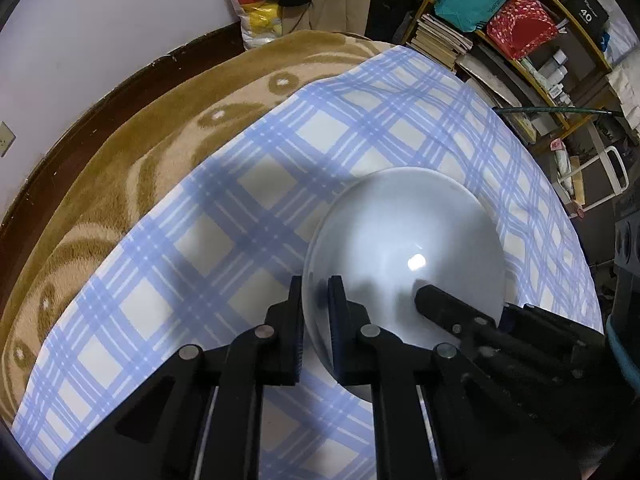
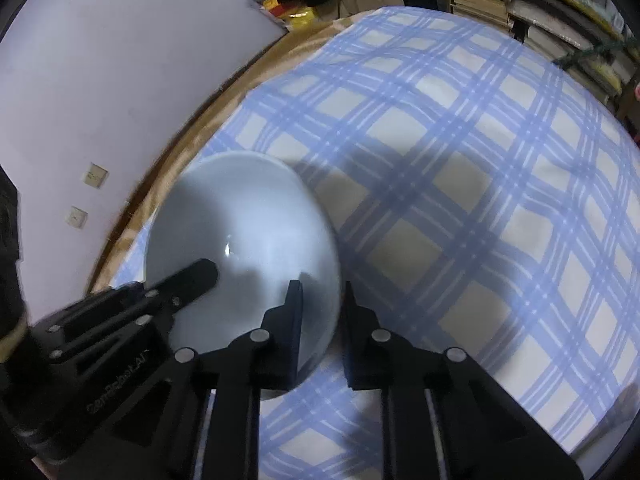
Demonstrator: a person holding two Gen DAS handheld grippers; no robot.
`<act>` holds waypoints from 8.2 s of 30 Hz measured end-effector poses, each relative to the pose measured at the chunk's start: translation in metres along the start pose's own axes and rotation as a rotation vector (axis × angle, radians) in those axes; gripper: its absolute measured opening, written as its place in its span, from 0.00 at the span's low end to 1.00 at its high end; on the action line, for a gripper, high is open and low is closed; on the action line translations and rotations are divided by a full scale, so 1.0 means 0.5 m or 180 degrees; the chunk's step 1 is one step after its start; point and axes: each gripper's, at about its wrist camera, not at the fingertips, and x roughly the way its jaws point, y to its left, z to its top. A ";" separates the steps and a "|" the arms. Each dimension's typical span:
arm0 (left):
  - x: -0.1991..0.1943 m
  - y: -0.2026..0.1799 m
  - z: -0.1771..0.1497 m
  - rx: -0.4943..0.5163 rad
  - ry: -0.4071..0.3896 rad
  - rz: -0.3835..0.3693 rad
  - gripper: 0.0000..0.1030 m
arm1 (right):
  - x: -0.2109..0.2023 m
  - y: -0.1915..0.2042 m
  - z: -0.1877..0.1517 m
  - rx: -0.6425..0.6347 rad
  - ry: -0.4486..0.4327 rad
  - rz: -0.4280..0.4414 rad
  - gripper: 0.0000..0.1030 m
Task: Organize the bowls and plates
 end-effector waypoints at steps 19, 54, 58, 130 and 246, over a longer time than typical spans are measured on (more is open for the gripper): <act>-0.119 -0.080 -0.062 0.0190 -0.0026 0.0002 0.13 | -0.141 -0.014 -0.058 -0.0024 -0.0087 -0.0012 0.15; -0.288 -0.637 -0.294 0.1165 -0.0189 -0.0362 0.15 | -0.562 -0.402 -0.360 0.0655 -0.0892 -0.0387 0.15; -0.274 -0.676 -0.317 0.1275 -0.0176 -0.0358 0.15 | -0.562 -0.446 -0.387 0.0777 -0.0903 -0.0380 0.15; -0.124 -0.567 -0.363 0.1060 0.0162 -0.0005 0.13 | -0.362 -0.408 -0.401 0.0097 -0.0666 -0.0895 0.16; -0.085 -0.521 -0.307 0.1172 0.0349 0.0169 0.63 | -0.391 -0.564 -0.425 0.1039 -0.0390 -0.0970 0.96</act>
